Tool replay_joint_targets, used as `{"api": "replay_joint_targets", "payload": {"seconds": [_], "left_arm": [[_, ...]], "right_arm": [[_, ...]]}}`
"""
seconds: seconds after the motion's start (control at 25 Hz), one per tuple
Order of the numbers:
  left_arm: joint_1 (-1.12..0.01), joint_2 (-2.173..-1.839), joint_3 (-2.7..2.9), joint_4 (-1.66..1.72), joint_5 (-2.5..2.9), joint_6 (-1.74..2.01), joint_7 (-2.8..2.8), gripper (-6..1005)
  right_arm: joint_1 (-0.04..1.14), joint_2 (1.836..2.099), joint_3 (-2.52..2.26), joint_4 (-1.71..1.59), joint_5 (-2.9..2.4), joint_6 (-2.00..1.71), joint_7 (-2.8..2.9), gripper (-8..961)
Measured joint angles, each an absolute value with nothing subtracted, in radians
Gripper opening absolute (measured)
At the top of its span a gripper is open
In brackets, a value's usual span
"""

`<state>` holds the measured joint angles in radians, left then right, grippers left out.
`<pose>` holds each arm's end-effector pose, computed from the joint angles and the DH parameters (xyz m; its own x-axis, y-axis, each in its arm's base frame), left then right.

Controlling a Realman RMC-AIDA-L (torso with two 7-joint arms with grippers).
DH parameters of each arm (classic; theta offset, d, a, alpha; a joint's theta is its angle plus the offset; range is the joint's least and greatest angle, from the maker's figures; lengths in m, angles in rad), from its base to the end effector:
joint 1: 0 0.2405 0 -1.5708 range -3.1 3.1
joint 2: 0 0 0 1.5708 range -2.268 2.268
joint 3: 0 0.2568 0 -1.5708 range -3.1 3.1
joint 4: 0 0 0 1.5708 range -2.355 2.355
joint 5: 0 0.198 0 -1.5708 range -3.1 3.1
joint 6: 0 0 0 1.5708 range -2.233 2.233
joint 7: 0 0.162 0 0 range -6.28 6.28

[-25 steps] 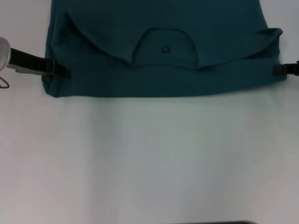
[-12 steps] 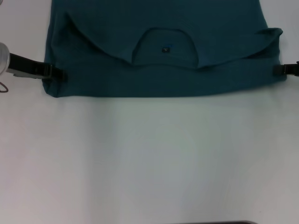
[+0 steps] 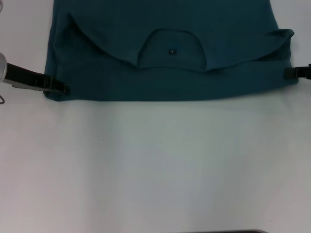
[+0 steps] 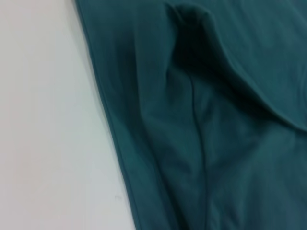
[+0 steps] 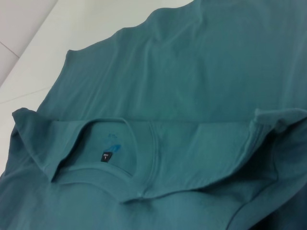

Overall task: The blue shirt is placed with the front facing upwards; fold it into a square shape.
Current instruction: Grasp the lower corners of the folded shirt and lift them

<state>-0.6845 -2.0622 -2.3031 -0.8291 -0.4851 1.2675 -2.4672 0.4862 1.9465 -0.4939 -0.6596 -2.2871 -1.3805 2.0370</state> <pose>-0.2878 0.3827 -0.0014 0.4147 0.8945 0.1667 0.8469 -0.3124 -0.4304 0.3483 0.3345 0.0507 0.3218 -0.8044 -0.4995 -0.9468 -0.2711 -0.1734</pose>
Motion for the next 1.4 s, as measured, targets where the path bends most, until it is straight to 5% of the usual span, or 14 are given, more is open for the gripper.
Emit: {"api": "replay_joint_targets", "payload": {"seconds": [1.4], "left_arm": [[-0.682, -2.062, -2.308, -0.839, -0.505, 1.303, -2.434, 444]], "right_arm": [[0.492, 1.946, -0.494, -0.66, -2.287, -1.379, 2.038, 36]]}}
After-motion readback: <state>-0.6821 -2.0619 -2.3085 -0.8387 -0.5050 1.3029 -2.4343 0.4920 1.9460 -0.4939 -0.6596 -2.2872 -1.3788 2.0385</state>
